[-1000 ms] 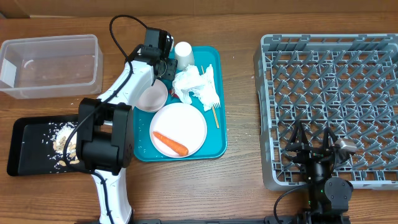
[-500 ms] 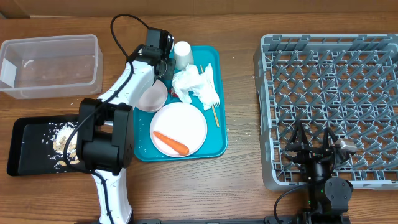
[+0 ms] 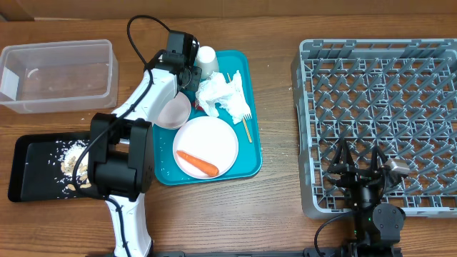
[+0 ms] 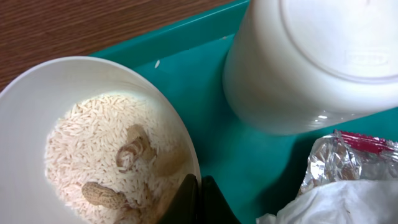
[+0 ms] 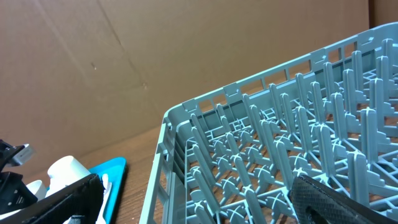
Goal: Sort waste into correct bins and load items into the dishwasher rack
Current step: 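Lift the back bowl and carry it left over the black tray, then tip the bowl to empty rice and shells onto the black tray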
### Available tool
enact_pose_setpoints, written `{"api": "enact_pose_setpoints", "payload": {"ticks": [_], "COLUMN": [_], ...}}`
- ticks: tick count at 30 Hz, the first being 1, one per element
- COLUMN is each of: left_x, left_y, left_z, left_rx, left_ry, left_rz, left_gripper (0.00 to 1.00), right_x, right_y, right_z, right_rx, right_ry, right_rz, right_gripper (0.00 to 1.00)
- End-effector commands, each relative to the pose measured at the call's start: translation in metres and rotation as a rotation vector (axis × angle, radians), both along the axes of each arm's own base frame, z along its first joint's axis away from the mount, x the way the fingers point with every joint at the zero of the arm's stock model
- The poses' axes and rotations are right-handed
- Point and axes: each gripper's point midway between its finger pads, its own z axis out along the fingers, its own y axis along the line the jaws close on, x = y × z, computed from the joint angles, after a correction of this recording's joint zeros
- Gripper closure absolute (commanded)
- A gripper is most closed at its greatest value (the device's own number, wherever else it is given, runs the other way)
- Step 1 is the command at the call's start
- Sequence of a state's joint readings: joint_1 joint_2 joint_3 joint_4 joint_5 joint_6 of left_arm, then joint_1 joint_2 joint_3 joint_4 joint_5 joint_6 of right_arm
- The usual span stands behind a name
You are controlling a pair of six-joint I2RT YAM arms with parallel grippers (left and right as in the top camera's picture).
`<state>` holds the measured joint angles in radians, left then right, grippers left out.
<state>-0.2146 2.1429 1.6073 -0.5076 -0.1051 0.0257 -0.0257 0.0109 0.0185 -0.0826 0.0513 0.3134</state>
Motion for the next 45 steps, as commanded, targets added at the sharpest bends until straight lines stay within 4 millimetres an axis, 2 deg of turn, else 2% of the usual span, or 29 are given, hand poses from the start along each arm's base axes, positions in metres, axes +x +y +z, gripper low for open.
{"api": "enact_pose_setpoints", "payload": {"ticks": [1,4,12,16,18,21,22,23,27,28,33,38,42,45], "left_x": [0.008,0.007,-0.008,-0.021,-0.038,-0.063,-0.078,-0.086,-0.111,-0.121,-0.156,-0.180,-0.189,-0.192], "left_y": [0.000,0.000,-0.014,-0.015,-0.012,-0.004,0.006,0.012,0.048,0.063,0.118,0.166,0.188,0.200], "left_z": [0.057,0.081,0.172,0.201,0.219,0.232,0.239,0.243,0.254,0.255,0.243,0.228,0.218,0.207], "left_rx": [-0.041,-0.067,-0.207,-0.240,-0.261,-0.289,-0.300,-0.302,-0.299,-0.298,-0.302,-0.342,-0.449,-0.591], "left_ry": [-0.098,-0.135,-0.286,-0.320,-0.320,-0.290,-0.271,-0.267,-0.252,-0.235,-0.136,-0.060,-0.033,-0.030], "left_rz": [0.033,0.047,0.019,0.009,0.027,0.079,0.127,0.155,0.271,0.318,0.503,0.653,0.696,0.691], "left_gripper": [0.96,0.96,0.96,0.96,0.96,0.96,0.96,0.96,0.96,0.96,0.96,0.96,0.96,0.96], "right_x": [0.000,0.000,0.000,0.000,0.000,0.000,0.000,0.000,0.000,0.000,0.000,0.000,0.000,0.000], "right_y": [-0.001,-0.001,-0.001,-0.001,-0.001,-0.001,-0.001,-0.001,-0.001,-0.001,-0.001,-0.001,-0.001,-0.001], "right_z": [-0.002,-0.002,-0.002,-0.002,-0.002,-0.002,-0.002,-0.002,-0.002,-0.002,-0.002,-0.002,-0.002,-0.002], "right_rx": [-0.007,-0.007,-0.007,-0.007,-0.007,-0.007,-0.007,-0.007,-0.007,-0.007,-0.007,-0.007,-0.007,-0.007], "right_ry": [-0.002,-0.002,-0.002,-0.002,-0.002,-0.002,-0.002,-0.002,-0.002,-0.002,-0.002,-0.002,-0.002,-0.002], "right_rz": [-0.002,-0.002,-0.002,-0.002,-0.002,-0.002,-0.002,-0.002,-0.002,-0.002,-0.002,-0.002,-0.002,-0.002], "right_gripper": [0.00,0.00,0.00,0.00,0.00,0.00,0.00,0.00,0.00,0.00,0.00,0.00,0.00,0.00]}}
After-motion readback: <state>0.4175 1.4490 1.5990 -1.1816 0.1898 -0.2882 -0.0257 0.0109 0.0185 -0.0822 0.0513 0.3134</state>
